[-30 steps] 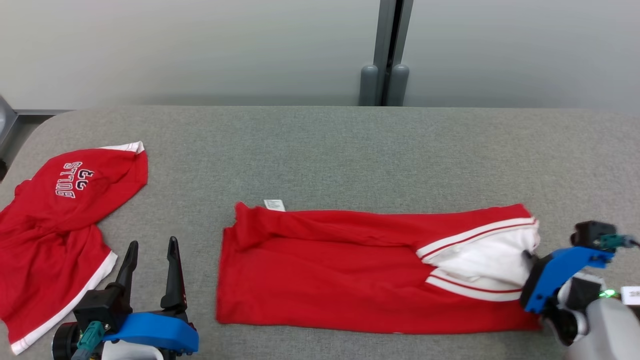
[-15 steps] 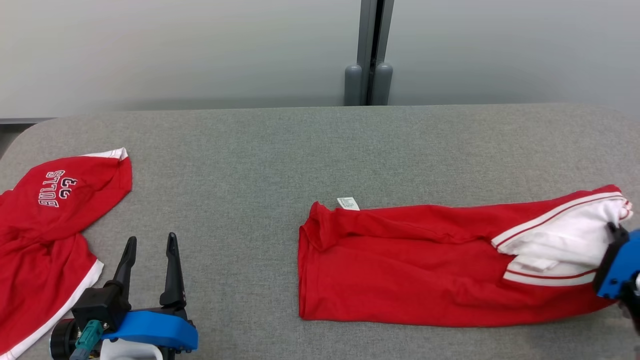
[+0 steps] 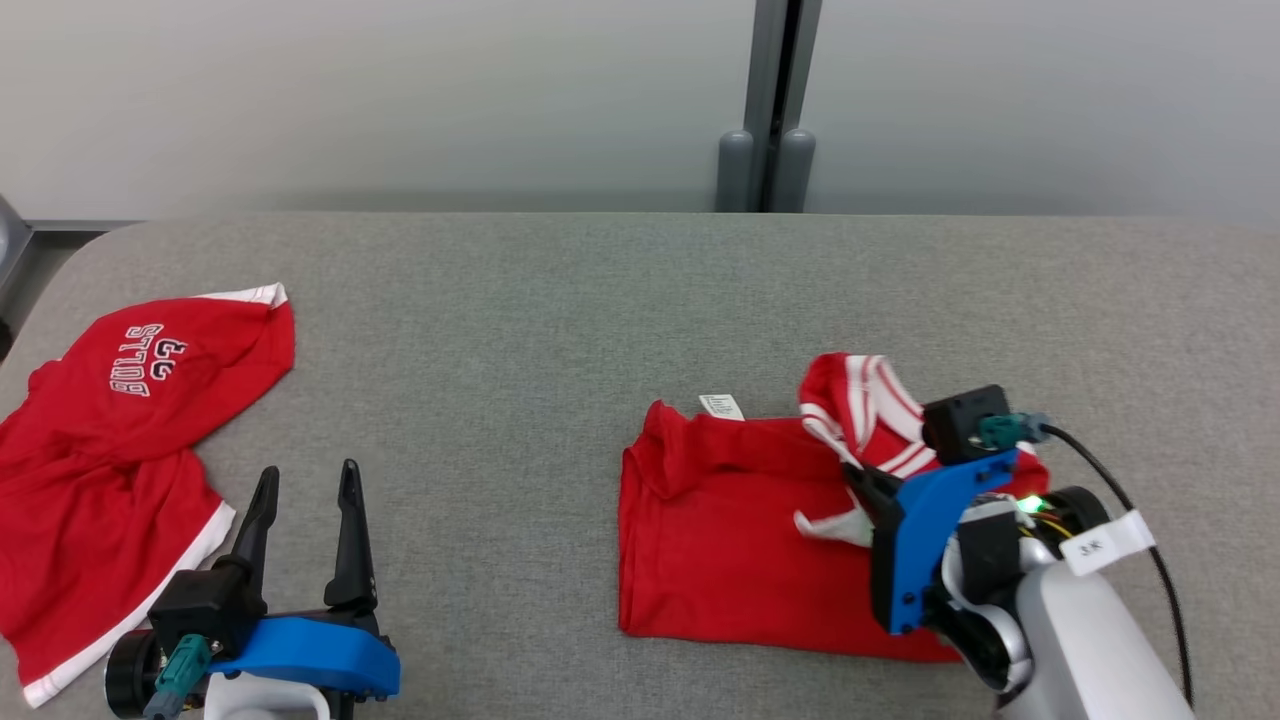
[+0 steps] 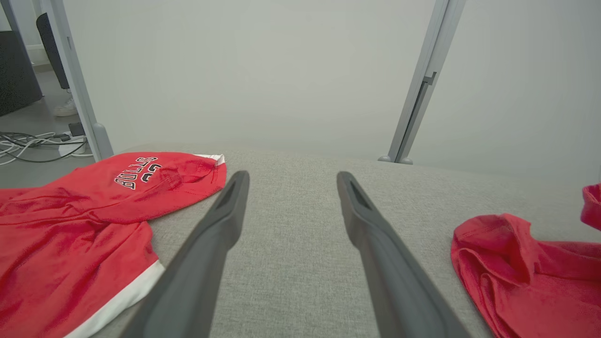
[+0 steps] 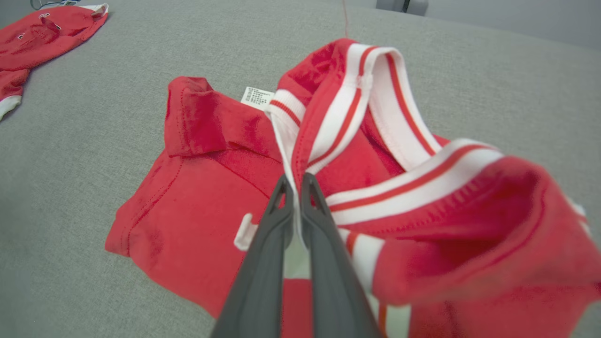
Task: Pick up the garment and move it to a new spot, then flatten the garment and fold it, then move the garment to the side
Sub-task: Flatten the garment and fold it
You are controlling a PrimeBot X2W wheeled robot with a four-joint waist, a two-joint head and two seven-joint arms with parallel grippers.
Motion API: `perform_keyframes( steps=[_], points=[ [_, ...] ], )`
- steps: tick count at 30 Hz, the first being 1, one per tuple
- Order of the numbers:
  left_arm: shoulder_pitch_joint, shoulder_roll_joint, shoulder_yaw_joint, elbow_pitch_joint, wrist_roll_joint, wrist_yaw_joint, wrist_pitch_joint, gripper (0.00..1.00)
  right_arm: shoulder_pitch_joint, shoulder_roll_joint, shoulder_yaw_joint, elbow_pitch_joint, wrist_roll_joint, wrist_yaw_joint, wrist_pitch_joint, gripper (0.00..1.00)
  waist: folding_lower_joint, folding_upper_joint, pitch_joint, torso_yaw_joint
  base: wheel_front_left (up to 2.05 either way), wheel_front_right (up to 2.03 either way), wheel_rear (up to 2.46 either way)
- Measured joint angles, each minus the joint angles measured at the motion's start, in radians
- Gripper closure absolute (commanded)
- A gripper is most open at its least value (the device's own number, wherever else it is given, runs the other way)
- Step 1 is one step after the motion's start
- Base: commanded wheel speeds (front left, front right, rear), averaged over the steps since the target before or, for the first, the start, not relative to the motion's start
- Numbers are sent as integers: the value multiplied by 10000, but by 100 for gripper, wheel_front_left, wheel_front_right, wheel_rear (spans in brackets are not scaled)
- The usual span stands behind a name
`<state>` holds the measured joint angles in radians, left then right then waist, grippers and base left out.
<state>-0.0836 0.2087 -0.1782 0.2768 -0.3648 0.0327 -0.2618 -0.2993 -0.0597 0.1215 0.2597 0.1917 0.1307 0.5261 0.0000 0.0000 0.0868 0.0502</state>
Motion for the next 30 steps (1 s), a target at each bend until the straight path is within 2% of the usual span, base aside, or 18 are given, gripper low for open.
perform_keyframes(
  steps=[8, 15, 16, 17, 23, 27, 30],
  points=[
    [-160, -102, -201, 111, 56, -121, 0, 0, -1062, 90, 1632, 1482, 1152, -2, -573, 100, 0, 0, 117, 486, 0, 0, 0],
    [-229, -140, -205, 209, 59, -155, -2, 0, -1755, 100, 2577, 2568, 1875, -2, -970, 100, 0, 0, 218, 719, 0, 0, 0],
    [-233, -153, -205, 213, 65, -155, -2, 0, -1828, 98, 2700, 2698, 2002, -2, -1009, 58, 0, 0, 227, 729, 0, 0, 0],
    [-236, -167, -205, 215, 77, -155, -2, 0, -1886, 94, 2813, 2777, 2125, -2, -1126, 0, 0, 0, 234, 736, 0, 0, 0],
    [-241, -184, -128, 251, 88, -192, -2, 0, -2095, 102, 3438, 2826, 3689, -2, -1576, 0, 0, 0, 212, 674, 0, 0, 0],
    [-232, -188, -52, 295, 88, -219, -2, 0, -2089, 109, 3726, 2061, 5173, -2, -1837, 0, 0, 0, 125, 570, 0, 0, 0],
    [-170, -176, 8, 288, 121, -217, -2, 0, -2087, 119, 3436, 1511, 5198, -2, -2130, 0, 0, 0, 34, 452, 0, 0, 0]
  ],
)
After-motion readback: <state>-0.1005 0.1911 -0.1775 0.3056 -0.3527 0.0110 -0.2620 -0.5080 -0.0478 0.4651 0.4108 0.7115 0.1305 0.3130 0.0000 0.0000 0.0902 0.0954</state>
